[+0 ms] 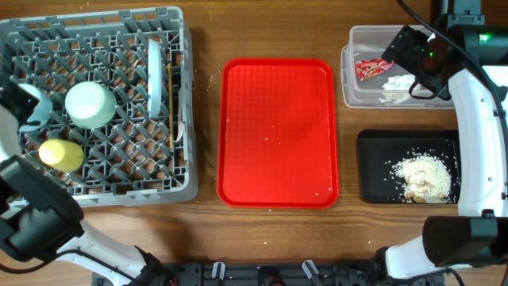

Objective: Sort waste into correct bins and load items into the dishwasher rack

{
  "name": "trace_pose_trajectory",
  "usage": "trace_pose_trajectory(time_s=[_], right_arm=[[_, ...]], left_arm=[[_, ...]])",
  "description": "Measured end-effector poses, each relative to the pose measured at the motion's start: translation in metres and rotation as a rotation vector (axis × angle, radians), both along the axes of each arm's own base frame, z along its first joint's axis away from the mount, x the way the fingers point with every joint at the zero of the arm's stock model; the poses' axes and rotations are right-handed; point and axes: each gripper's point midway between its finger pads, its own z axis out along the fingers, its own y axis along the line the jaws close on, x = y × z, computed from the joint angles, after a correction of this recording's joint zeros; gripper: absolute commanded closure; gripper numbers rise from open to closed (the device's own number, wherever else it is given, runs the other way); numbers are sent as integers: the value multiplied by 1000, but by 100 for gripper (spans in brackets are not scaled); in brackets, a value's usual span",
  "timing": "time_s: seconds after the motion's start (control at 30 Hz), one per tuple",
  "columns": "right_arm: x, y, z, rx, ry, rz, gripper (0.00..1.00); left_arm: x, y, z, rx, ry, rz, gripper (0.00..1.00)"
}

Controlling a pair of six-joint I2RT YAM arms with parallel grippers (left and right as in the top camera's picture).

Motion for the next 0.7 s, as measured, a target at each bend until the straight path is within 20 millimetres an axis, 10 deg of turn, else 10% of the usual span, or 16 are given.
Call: trace_pose_trajectory(time_s=[0.23, 0.4, 0.53, 0.7], right_arm=[[0, 0, 0, 0, 0, 0, 0], [0, 0, 0, 0, 0, 0, 0], [0, 0, 0, 0, 0, 0, 0], [0, 0, 0, 0, 0, 0, 0]], left_arm=[[-63, 24, -12, -60, 111, 159, 92], [-43, -2, 54, -99, -116, 146, 70], [-44, -85, 130, -322, -334, -12, 59], [-69, -196, 166, -594, -358, -269, 57]])
